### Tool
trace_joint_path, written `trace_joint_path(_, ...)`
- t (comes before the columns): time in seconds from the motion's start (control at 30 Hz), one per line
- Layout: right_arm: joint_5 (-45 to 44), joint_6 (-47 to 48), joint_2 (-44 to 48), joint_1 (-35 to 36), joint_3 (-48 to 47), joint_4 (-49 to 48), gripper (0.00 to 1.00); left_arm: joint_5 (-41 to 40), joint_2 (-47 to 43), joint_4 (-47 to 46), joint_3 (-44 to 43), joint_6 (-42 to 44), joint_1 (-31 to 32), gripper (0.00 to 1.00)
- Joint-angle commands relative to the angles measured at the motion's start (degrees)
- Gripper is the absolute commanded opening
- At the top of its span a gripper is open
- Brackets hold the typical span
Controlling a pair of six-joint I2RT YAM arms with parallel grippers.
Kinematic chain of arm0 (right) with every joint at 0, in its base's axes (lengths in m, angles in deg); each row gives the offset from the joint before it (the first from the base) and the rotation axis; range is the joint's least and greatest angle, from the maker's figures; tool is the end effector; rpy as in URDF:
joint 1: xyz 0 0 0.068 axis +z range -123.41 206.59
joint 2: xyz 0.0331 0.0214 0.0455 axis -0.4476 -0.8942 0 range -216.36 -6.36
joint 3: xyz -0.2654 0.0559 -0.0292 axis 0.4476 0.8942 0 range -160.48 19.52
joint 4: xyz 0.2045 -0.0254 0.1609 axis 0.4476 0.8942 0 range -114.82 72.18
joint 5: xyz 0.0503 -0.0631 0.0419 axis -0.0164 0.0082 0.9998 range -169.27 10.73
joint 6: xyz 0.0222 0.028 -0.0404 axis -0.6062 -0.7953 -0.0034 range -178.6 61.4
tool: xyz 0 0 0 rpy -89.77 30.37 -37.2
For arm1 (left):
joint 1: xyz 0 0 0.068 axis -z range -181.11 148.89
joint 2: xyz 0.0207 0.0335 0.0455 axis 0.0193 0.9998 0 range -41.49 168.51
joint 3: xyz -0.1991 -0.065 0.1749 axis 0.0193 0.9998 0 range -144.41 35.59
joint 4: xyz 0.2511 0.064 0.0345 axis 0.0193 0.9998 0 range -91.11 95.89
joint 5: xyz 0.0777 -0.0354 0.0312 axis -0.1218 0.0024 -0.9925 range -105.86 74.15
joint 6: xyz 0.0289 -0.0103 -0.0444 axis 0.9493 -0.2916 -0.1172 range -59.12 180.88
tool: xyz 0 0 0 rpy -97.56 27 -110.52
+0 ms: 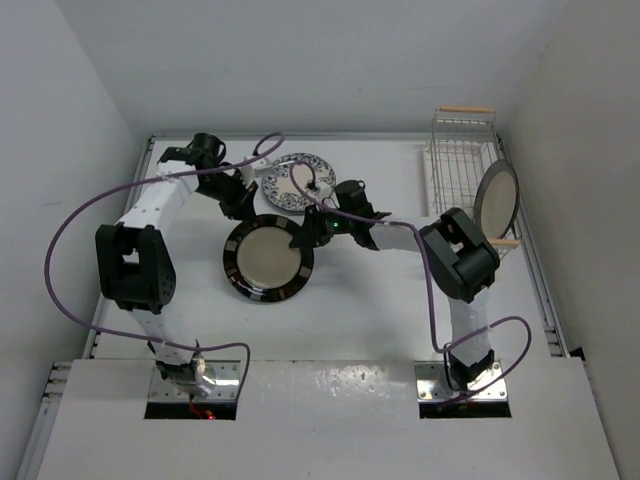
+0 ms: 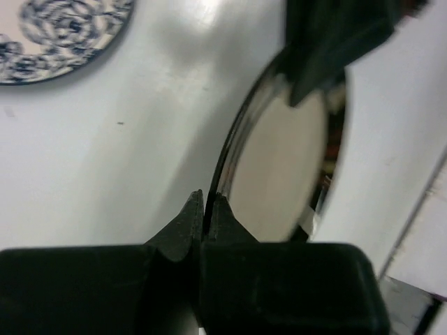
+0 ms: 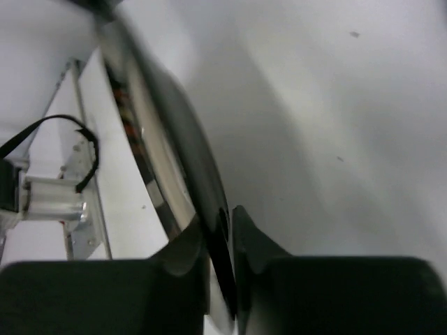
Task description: Load the plates into the dish rack
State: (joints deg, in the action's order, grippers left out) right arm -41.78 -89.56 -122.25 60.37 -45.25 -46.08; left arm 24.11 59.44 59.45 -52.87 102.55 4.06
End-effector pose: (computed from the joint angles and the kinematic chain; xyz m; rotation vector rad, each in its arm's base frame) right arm 0.3407 0.2541 0.1470 -0.4926 2.2179 1.3299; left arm 0.3483 -0.0545 0.2816 1.1392 2.2822 -0.7605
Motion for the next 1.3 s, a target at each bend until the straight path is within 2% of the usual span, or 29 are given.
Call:
trace_joint_path(0.0, 1.5, -5.7, 2.1, 0.2, 0.1, -8.8, 0.06, 4.6, -4.2, -2.5, -0.4, -3.0, 0.5, 0.0)
trace_joint_path(0.03, 1.4, -5.5, 2.6, 0.1, 0.6, -8.6, 0.01, 3.8, -4.2, -2.5, -0.4, -4.4, -0.2, 0.0)
trace_joint_path(0.07, 1.2, -5.3, 5.3, 0.0, 1.1, -8.3, 0.0, 2.1, -4.2, -3.9, -1.0, -5.8, -0.2, 0.0)
trace_joint_path(0.1, 0.5, -4.3, 6.5, -0.4, 1.7, -7.9, 0.0, 0.8, -4.2, -3.9, -1.7, -7.1, -0.2, 0.07)
trace_joint_path(0.13, -1.3, -3.6, 7.9, -0.6, 1.8, -4.9, 0.0, -0.5, -3.4, -3.9, -4.0, -10.0, -1.0, 0.18)
trace_joint_path(0.17, -3.6, -2.0, 12.3, -0.8, 1.5, -3.3, 0.0, -2.8, -2.8, -3.9, -5.5, -11.4, -2.1, 0.36)
trace_joint_path(0.23, -8.3, 1.3, 15.5, -1.3, 0.3, 2.0, 0.0, -3.4, -1.9, -3.2, -10.5, -14.7, -5.1, 0.51)
trace_joint_path(0.27, -9.6, 2.3, 20.5, -2.0, -0.3, 5.4, 0.0, -3.9, -1.9, -3.2, -12.1, -15.9, -6.4, 0.61)
trace_joint_path(0.3, -11.0, 4.5, 22.0, -2.4, -2.6, 8.8, 0.0, -3.9, -1.9, -3.2, -13.5, -17.2, -7.6, 0.62)
trace_joint_path(0.4, -16.9, 7.8, 30.6, -5.6, -7.4, 17.5, 0.0, -4.5, -2.6, -6.3, -17.2, -23.4, -13.3, 0.85)
trace_joint_path(0.47, -23.2, 10.3, 35.0, -8.0, -10.4, 22.5, 0.0, -5.8, -3.4, -9.6, -17.2, -28.4, -17.2, 0.94)
trace_joint_path(0.63, -39.8, 19.2, 42.0, -15.6, -15.4, 32.0, 0.0, -10.9, -2.8, -10.1, -16.4, -30.8, -21.6, 0.96)
trace_joint_path(0.67, -49.5, 20.5, 42.4, -16.1, -16.2, 33.1, 0.0, -10.9, -2.1, -10.1, -15.3, -31.5, -22.1, 0.96)
trace_joint_path(0.73, -54.9, 24.2, 42.7, -20.1, -19.3, 36.9, 0.0, -10.0, -2.1, -10.1, -13.9, -31.5, -23.0, 0.96)
trace_joint_path(0.77, -60.4, 25.3, 42.7, -21.0, -20.0, 37.9, 0.0, -10.0, -2.1, -10.1, -13.3, -31.5, -23.7, 0.96)
trace_joint_path(0.87, -67.2, 34.3, 42.0, -25.2, -20.7, 38.6, 0.0, -8.7, -2.1, -10.1, -11.4, -31.5, -24.2, 0.96)
trace_joint_path(1.07, -70.5, 36.9, 39.1, -30.6, -18.8, 38.9, 0.0, -7.5, -1.0, -10.1, -10.3, -31.5, -24.8, 0.96)
trace_joint_path(1.27, -71.9, 37.5, 38.5, -31.8, -13.2, 35.7, 0.0, -6.9, -1.0, -10.1, -10.3, -30.9, -24.8, 0.96)
